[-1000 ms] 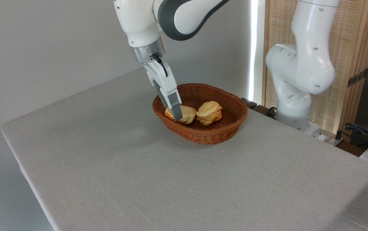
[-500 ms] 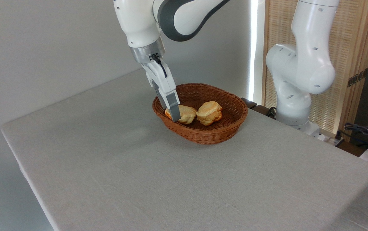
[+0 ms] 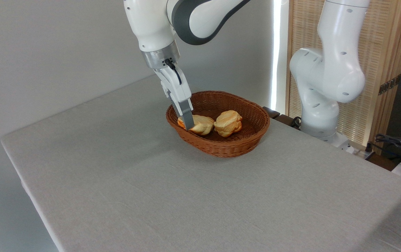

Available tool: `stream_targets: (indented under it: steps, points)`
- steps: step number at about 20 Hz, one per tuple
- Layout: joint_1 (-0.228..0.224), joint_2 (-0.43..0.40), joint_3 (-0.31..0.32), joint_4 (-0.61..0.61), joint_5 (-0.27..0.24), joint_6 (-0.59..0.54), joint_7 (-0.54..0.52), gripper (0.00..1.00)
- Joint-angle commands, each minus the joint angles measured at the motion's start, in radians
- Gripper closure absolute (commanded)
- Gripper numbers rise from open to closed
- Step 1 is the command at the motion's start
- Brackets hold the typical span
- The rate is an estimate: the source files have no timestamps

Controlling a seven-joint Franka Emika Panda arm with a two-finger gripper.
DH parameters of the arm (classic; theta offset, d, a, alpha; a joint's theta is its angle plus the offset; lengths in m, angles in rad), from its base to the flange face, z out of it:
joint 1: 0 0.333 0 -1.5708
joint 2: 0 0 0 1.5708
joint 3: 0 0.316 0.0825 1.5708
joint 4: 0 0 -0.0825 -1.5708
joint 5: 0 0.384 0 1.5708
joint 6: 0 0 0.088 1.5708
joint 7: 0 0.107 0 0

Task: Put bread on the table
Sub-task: 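Close the gripper on the end of the elongated golden roll, then lift the roll out over the basket rim onto the table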

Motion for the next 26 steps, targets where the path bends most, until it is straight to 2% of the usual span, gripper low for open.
stream_targets:
  steps: [1,12,17,21,25,26]
  points:
    - [0.000,-0.006,0.005,0.027,-0.021,-0.008,0.009,0.65]
    - [0.006,-0.028,0.019,0.126,-0.070,-0.045,0.010,0.68]
    - [0.012,-0.009,0.056,0.204,-0.067,0.033,0.013,0.68]
    - [0.026,0.047,0.084,0.274,-0.067,0.093,0.012,0.67]
    - [0.026,0.067,0.084,0.278,-0.063,0.111,0.012,0.67]
    - [0.026,0.069,0.084,0.278,-0.063,0.111,0.012,0.63]
